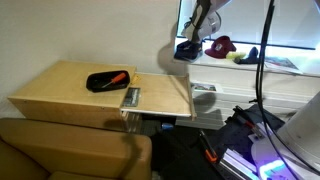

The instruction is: Place the screwdriver in the black bowl, move the sticky notes to the windowsill, then unstack the caps

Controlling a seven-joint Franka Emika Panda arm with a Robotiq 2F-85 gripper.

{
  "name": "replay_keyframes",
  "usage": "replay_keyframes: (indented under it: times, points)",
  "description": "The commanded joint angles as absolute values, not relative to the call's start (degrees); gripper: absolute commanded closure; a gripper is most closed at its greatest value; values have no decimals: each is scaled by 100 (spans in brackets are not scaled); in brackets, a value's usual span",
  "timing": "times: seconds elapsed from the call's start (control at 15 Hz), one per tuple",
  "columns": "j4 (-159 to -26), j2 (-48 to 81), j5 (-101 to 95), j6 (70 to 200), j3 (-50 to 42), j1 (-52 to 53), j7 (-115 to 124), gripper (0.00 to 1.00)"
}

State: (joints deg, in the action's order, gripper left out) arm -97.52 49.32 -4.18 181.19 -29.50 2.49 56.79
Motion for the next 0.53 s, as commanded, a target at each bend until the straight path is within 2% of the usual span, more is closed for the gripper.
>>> replay_keyframes:
  times: [0.0,0.2,0.47]
  points:
    - [-10056,4477,-239,18344,-1870,-505,4356,0]
    - [-9734,4629,28,17829,-1198,-782,3338,0]
    - [-9443,4804,429,17168,-1720,-316,2819,0]
